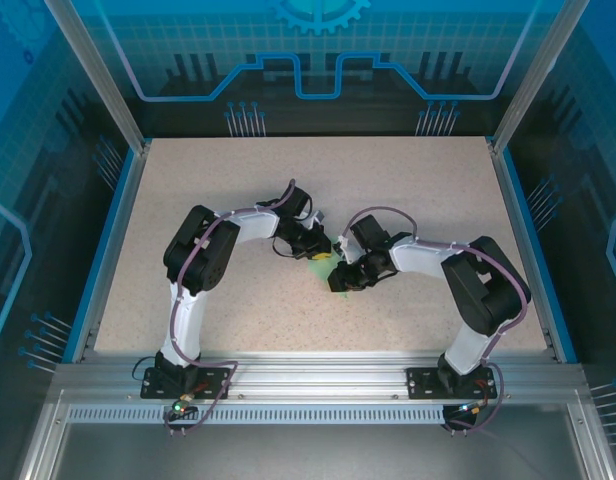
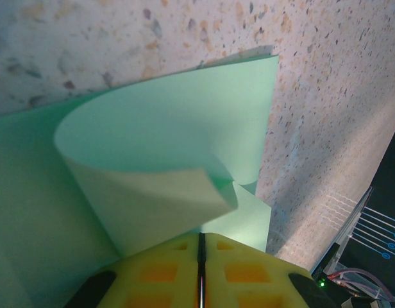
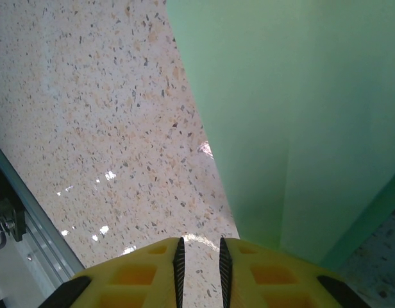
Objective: Fold a paper plane with a square sheet of paper (fold left side to right side)
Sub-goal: Fourth fold the wing at the center of the table.
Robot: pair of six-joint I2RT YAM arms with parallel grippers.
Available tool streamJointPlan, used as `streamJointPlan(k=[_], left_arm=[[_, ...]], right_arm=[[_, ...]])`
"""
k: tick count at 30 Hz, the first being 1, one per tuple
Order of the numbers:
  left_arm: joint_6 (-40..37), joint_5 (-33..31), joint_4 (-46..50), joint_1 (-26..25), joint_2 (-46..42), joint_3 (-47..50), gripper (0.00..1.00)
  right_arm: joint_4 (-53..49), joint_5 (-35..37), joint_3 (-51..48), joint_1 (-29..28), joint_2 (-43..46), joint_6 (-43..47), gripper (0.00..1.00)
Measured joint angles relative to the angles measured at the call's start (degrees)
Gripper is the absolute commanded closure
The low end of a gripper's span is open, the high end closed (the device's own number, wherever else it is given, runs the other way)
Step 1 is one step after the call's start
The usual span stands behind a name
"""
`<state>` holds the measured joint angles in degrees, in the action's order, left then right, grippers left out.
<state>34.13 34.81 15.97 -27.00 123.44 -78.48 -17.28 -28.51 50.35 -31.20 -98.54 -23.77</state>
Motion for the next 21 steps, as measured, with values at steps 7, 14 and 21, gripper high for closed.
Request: streamJointPlan(k=[7, 14, 21], left_arm=[[0.0, 0.0, 0.0, 0.0, 0.0, 0.0, 0.89], [0.0, 0.0, 0.0, 0.0, 0.0, 0.0, 0.90], [0.0, 0.0, 0.0, 0.0, 0.0, 0.0, 0.89]], right_arm=[[0.0, 1.0, -0.7, 0.1, 0.0, 0.0, 0.75], [0.0, 1.4, -1.6, 0.1, 0.1, 0.0, 0.75], [0.5, 1.4, -2.3, 0.4, 0.3, 0.0, 0.75]])
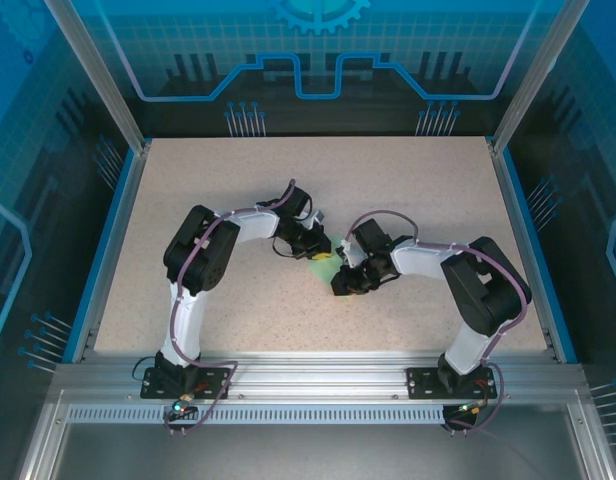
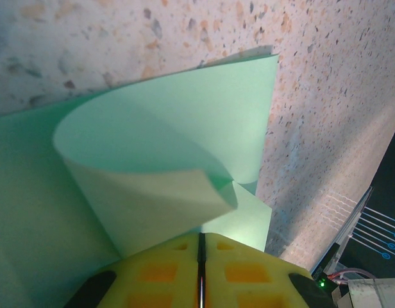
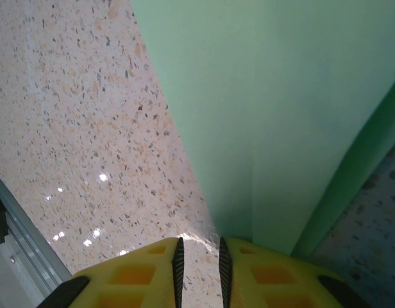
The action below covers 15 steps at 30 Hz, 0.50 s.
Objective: Fold a paper plane with a square sheet of paper (fold left side to right side)
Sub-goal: Fourth fold the wing at the center of the table.
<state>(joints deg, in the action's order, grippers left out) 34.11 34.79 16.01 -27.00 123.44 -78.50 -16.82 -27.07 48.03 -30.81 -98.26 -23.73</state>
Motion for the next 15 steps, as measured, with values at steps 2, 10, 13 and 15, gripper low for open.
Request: streamJointPlan(k=[2, 10, 13, 15], left_arm=[[0.0, 0.0, 0.0, 0.0, 0.0, 0.0, 0.89], [0.0, 0.0, 0.3, 0.0, 0.0, -0.1, 0.89], [0.0, 0.0, 0.4, 0.0, 0.0, -0.1, 0.89], [0.0, 0.0, 0.4, 0.0, 0.0, -0.1, 0.89]], right_arm=[[0.2, 0.0, -0.4, 0.2, 0.2, 0.0, 0.74], [1.9, -0.5, -2.3, 1.3, 1.0, -0.4, 0.80], [3.0, -1.0, -3.3, 2.2, 1.0, -0.9, 0.86], [3.6, -1.6, -3.8, 2.7, 0.7, -1.1, 0.89]])
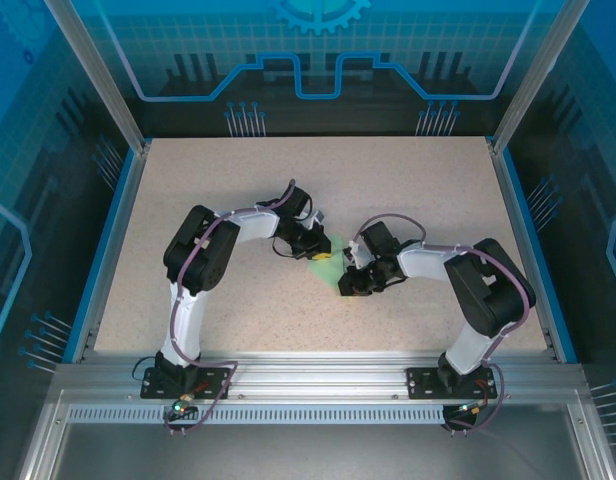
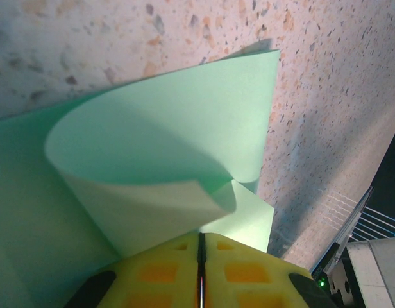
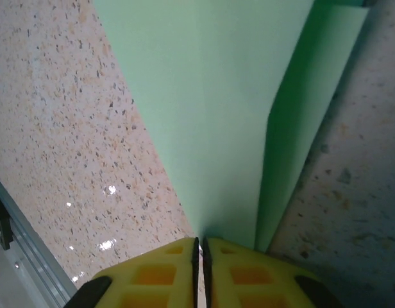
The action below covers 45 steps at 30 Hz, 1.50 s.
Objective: Fold a paper plane with a square sheet of paper (fold left side to right side)
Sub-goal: Fourth fold the wing at the center of the table.
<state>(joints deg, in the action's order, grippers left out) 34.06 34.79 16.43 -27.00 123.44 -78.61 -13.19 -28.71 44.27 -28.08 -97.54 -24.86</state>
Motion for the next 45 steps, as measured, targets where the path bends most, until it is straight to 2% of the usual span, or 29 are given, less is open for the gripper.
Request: streamJointPlan(k=[11, 15, 22, 28, 45], left_arm=[[0.0, 0.2, -0.5, 0.0, -0.8, 0.4, 0.83], [-0.2, 0.1, -1.9, 0.0, -4.5, 3.6, 0.83], [-1.5, 3.5, -5.9, -1.9, -10.1, 8.1, 0.83], [-3.1, 4.8, -6.0, -4.5, -9.9, 8.7, 0.83], [-4.7, 3.5, -4.7, -4.1, -3.7, 7.0, 0.84]], right_arm=[[2.2, -3.2, -0.9, 0.8, -1.0, -0.9, 0.96], [2.4, -3.9, -1.0, 0.8, -1.4, -1.4, 1.00], [2.8, -5.0, -0.9, 0.8, -2.0, -1.9, 1.00], [2.8, -5.3, -0.8, 0.9, -2.2, -1.9, 1.00], [2.3, -5.4, -0.7, 1.0, -2.2, -1.9, 1.00]])
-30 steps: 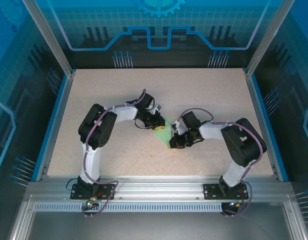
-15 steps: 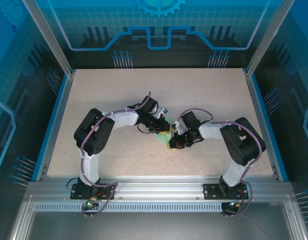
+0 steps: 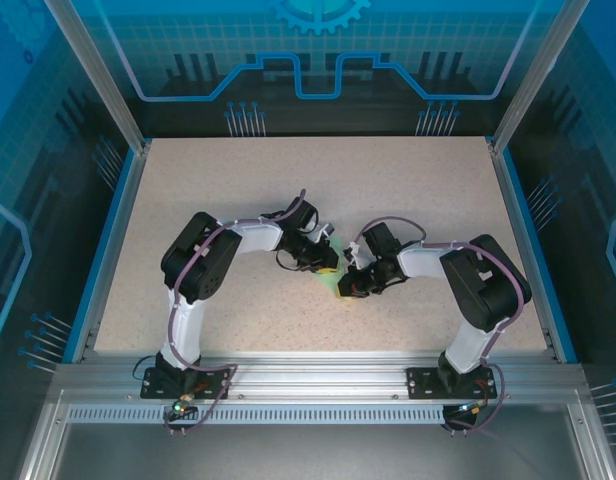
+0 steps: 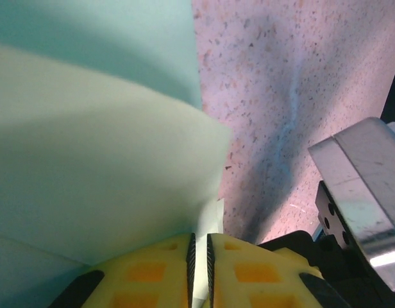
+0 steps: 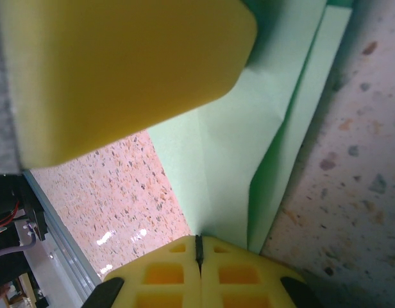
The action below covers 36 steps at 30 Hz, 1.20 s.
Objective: Fold a paper plane with a square sheet of paper (fold left side to right side)
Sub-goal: Fourth fold the wing at the center of the table.
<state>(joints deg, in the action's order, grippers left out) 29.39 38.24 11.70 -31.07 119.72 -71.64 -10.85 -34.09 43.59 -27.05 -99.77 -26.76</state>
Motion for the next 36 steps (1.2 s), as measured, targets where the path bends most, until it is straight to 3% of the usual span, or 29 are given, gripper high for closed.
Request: streamJointPlan(k=[14, 36], left_arm=[[-1.4, 1.2, 1.0, 2.2, 1.4, -1.4, 0.85], [-5.8, -1.0, 6.6, 9.9, 9.0, -15.5, 0.84]], right_arm=[[-0.1, 0.0, 0.0, 0.0, 0.0, 0.0, 1.00], [0.0, 0.2, -0.2, 0.0, 0.3, 0.0, 1.00]])
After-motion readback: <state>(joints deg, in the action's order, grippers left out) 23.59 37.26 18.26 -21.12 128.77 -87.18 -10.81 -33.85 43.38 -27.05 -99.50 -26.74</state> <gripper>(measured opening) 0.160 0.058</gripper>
